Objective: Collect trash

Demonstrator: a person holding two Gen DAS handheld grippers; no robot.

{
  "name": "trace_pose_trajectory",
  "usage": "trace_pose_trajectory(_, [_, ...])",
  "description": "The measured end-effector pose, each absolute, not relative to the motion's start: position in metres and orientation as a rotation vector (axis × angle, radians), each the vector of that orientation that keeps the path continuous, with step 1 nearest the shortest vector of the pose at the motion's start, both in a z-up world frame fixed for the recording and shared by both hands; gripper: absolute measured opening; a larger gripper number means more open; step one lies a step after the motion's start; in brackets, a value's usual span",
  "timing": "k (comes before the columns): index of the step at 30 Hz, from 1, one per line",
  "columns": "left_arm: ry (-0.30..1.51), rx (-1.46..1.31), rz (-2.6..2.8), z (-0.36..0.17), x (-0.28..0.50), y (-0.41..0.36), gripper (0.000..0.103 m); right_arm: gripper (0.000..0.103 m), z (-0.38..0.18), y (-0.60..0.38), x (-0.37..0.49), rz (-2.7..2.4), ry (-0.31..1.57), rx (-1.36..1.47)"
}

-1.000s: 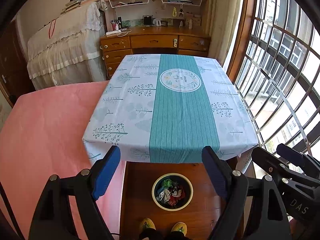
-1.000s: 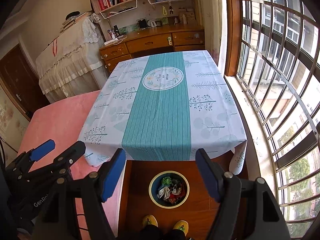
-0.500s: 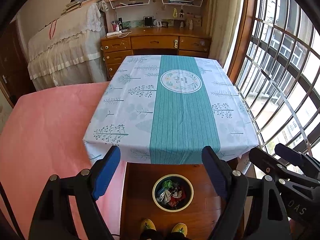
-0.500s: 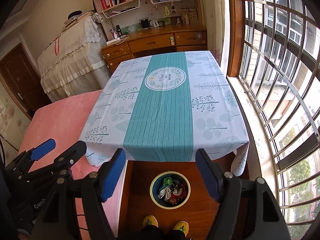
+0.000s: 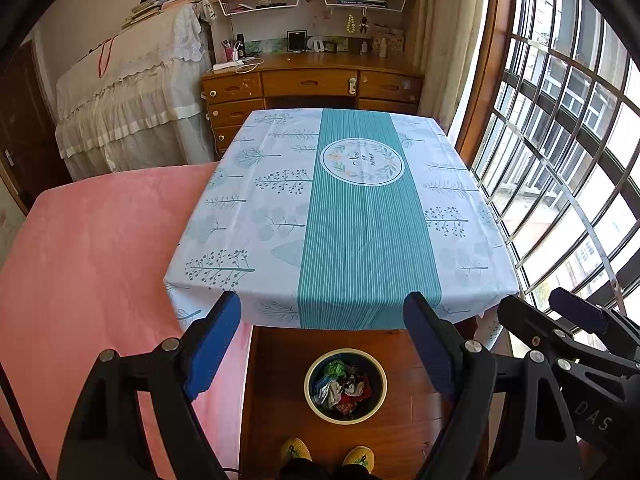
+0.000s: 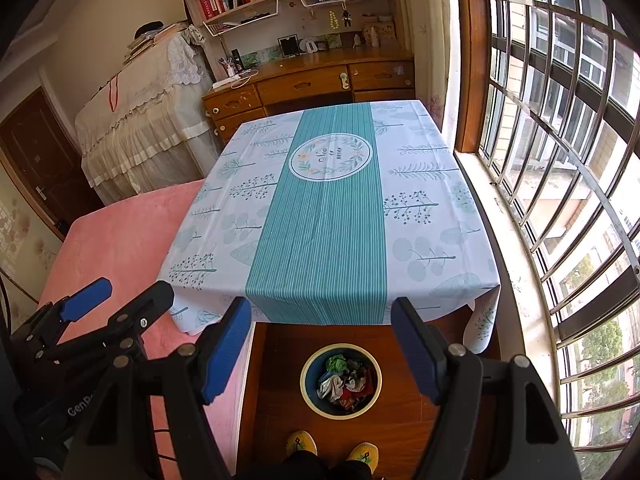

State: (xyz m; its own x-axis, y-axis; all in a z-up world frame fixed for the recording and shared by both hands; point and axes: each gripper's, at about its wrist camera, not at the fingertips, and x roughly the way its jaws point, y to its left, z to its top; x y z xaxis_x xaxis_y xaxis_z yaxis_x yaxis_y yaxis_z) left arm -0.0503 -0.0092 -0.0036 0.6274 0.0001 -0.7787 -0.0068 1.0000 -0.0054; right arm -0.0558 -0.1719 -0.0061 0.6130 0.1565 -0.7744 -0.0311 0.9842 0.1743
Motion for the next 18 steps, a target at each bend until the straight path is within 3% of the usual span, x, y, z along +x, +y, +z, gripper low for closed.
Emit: trace_pose_trajectory(18, [0.897, -0.008, 0.006, -0.0037, -0.0488, -0.0102, 0.082, 0.073, -0.0061, -0.1729, -0.054, 0.109, 0.91, 0.152])
